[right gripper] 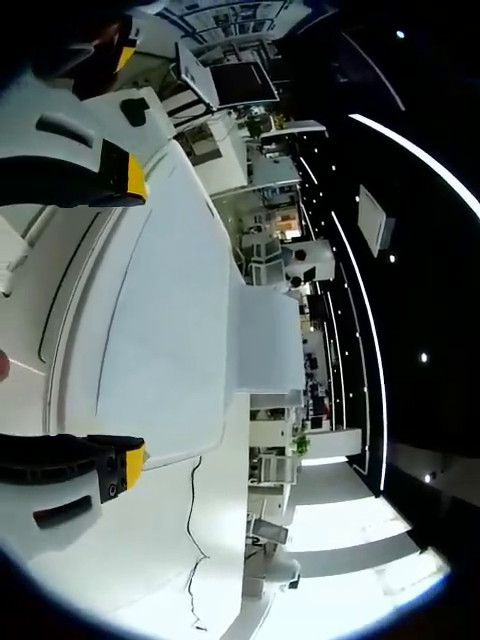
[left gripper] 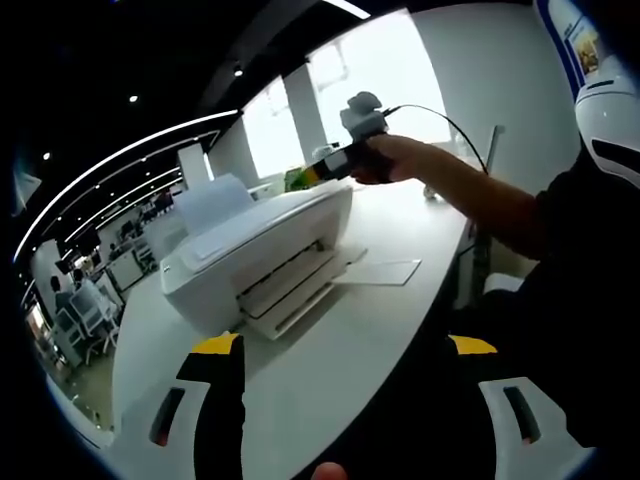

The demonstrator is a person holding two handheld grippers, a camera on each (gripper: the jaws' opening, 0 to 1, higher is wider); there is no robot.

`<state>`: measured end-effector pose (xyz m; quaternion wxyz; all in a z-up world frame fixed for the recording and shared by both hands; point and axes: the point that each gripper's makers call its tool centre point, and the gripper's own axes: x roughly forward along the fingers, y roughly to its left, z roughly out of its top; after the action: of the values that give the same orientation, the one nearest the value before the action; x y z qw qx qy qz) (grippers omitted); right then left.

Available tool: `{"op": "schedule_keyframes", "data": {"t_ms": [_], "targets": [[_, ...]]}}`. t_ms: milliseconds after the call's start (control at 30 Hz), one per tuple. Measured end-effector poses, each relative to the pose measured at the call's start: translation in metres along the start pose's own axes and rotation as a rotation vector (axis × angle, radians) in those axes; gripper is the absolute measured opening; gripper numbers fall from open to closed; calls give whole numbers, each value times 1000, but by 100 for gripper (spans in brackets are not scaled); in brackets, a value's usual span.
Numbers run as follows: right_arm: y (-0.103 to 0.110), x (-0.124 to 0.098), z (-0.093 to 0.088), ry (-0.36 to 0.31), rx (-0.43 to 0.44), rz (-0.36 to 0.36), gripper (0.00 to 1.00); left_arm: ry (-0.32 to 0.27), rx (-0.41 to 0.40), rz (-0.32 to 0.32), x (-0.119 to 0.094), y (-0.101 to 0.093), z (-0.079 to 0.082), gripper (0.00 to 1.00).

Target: Remove the paper from the printer output slot and place it on top of the printer

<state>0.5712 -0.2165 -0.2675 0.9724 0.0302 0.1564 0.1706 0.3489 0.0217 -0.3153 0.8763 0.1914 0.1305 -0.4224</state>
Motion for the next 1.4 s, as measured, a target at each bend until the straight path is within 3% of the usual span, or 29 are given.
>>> {"op": "schedule_keyframes", "data": {"t_ms": [300, 1400], "targets": [[-2, -4, -10, 10, -5, 0, 90, 0, 3, 0, 0, -1, 1, 84], [-4, -21, -21, -4, -4, 21, 90, 1, 0, -1, 1, -1, -1, 84]]}}
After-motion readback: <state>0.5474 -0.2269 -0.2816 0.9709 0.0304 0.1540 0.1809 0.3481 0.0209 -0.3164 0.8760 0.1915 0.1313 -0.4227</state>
